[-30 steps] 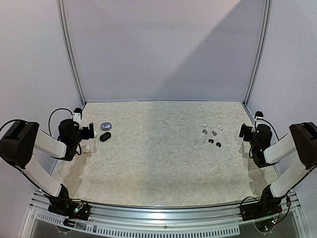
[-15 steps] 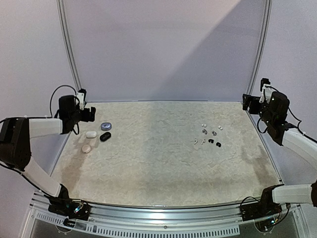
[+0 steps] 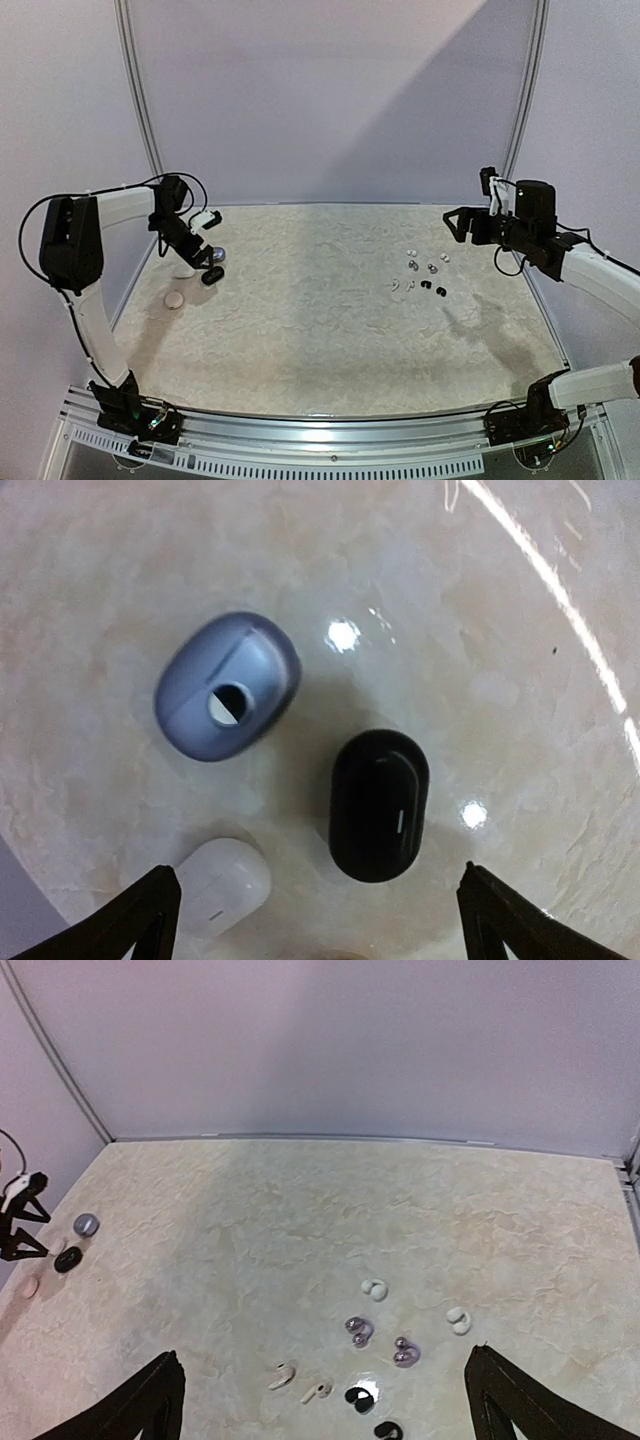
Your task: Insert the wireless bluetooth earbuds into the charging case
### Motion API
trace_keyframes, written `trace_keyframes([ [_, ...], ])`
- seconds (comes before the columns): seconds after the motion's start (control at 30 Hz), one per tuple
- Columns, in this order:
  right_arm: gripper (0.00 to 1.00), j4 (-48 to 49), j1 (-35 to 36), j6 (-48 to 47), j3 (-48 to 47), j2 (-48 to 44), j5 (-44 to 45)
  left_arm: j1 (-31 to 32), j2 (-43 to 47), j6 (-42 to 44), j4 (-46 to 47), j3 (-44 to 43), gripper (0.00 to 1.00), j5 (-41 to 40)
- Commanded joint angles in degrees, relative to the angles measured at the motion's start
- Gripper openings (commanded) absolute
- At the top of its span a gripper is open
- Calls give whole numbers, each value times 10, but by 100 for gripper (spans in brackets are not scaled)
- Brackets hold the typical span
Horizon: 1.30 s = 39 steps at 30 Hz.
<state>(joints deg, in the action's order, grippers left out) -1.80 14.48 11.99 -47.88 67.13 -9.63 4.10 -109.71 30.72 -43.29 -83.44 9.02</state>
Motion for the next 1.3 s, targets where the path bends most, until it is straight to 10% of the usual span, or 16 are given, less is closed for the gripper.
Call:
trace_keyframes([
  [0.0, 99, -26, 36, 13, -17, 26, -20, 24, -45, 44, -67, -24, 99, -45],
  [0.37, 99, -53, 99, -1, -68, 107, 7, 48, -100, 55, -36, -25, 79, -59],
  [0.8, 99, -74, 114, 11, -102, 141, 12, 64, -98, 56, -38, -32, 21, -26],
  [1.03, 89, -85, 133, 121, -151, 178, -32, 154, 3, 63, -46, -31, 0, -2],
  [1.27, 76, -8, 213, 235, -242, 303, -168, 271, 82, 94, -71, -47, 0, -31],
])
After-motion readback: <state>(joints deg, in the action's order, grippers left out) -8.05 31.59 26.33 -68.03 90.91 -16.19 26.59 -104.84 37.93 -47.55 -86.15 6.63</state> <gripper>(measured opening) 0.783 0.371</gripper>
